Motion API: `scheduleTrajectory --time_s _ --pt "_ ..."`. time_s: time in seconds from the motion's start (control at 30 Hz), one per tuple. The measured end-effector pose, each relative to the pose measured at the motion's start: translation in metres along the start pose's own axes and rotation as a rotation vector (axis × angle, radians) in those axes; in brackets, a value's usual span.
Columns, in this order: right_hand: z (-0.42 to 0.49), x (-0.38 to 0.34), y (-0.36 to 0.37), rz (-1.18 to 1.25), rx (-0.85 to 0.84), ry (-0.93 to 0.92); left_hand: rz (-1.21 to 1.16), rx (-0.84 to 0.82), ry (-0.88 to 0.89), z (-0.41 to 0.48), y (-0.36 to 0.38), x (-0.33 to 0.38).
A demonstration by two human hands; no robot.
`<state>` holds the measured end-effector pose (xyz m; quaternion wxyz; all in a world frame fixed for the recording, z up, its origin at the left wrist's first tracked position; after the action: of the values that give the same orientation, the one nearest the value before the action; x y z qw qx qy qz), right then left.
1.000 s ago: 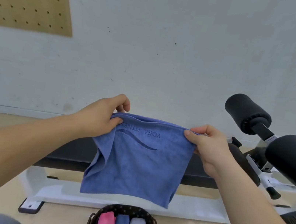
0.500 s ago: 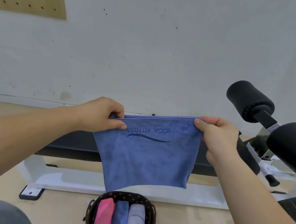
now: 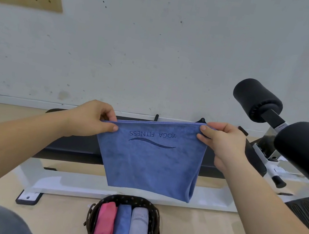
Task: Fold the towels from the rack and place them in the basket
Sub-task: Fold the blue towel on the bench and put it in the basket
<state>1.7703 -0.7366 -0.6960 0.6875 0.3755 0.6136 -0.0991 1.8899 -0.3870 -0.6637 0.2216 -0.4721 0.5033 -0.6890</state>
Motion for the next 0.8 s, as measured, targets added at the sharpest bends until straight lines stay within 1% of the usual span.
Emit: scheduleTrajectory --time_s 0.1,0.17,0.27,0.37,0.43,0.5,0.57,0.7,0.73,0.8 --pt "0.000 0.001 0.007 -0.078 -0.107 -0.026 0.009 0.048 -0.034 0.001 -0.003 -0.008" --pt "-0.002 0.002 0.013 -0.234 -0.185 -0.044 0.023 0.060 -0.045 0.003 -0.005 -0.012" --pt "-0.005 0.004 0.017 -0.469 -0.245 -0.055 0.061 0.061 -0.047 0.003 -0.005 -0.018" --pt "-0.008 -0.001 0.016 -0.574 -0.224 -0.119 0.054 0.063 -0.039 0.003 -0.002 -0.021" --pt "-0.008 -0.007 0.013 -0.611 -0.173 -0.191 -0.044 0.067 -0.065 0.002 0.001 -0.027" --pt "-0.007 -0.012 0.007 -0.623 -0.099 -0.245 -0.196 0.053 -0.124 0.002 0.007 -0.035" --pt "-0.005 -0.011 0.002 -0.547 -0.022 -0.227 -0.292 0.046 -0.175 0.001 0.013 -0.042" --pt "-0.006 0.026 0.008 -0.067 0.035 0.092 -0.540 0.084 -0.262 -0.002 0.023 -0.052" --pt "-0.007 0.036 0.012 0.018 0.032 0.142 -0.594 0.101 -0.292 -0.002 0.027 -0.056" --pt "-0.007 0.051 0.019 0.099 0.025 0.170 -0.675 0.135 -0.366 -0.004 0.036 -0.064"
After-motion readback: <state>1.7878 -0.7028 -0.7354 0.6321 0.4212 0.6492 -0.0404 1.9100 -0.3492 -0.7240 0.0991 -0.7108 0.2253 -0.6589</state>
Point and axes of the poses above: each hand's wrist, its own z-axis towards the middle knuckle, its own y-axis out of the palm, x = y × z, the point moved 8 cm from there along z, towards the middle knuckle, and after that the axes turned 13 degrees about z, right-handed, at the moved point
